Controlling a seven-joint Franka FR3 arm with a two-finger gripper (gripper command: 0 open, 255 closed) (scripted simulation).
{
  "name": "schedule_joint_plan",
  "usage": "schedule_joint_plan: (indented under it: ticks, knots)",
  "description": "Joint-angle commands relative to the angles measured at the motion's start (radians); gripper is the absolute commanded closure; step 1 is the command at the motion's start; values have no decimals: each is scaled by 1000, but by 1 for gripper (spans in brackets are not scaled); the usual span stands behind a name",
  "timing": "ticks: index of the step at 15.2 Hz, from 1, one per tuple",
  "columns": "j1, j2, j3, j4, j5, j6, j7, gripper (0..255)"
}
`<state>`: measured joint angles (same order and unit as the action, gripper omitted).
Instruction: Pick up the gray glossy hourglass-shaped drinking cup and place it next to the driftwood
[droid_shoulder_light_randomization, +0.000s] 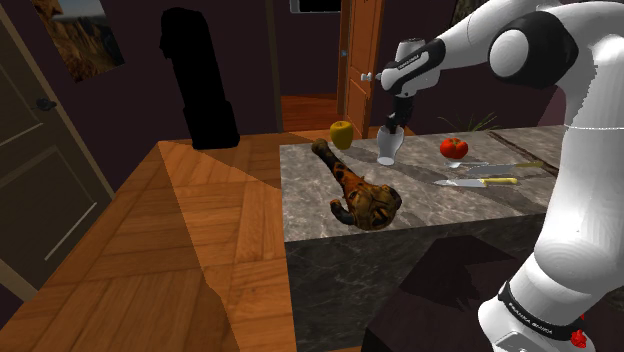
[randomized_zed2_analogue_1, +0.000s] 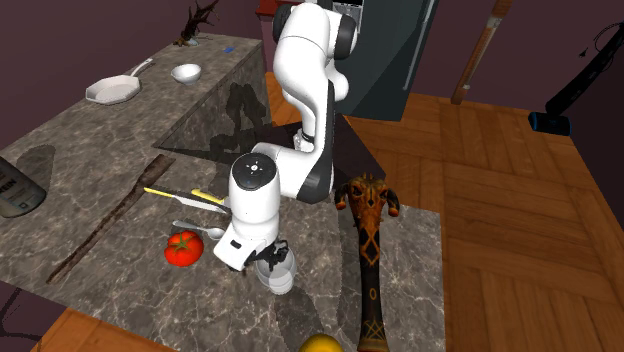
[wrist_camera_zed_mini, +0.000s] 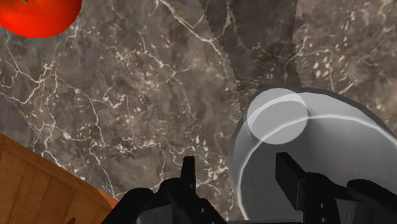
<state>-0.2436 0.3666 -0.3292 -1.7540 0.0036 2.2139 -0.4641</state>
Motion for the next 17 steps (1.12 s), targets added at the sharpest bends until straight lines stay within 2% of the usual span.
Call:
schedule_joint_plan:
  ticks: [1, 9, 17]
  knots:
    - [0, 0, 0, 0, 0, 0, 0, 255]
    - [0, 0, 0, 0, 0, 0, 0, 255]
    - [4, -38, -5, 57, -11, -94, 0, 255]
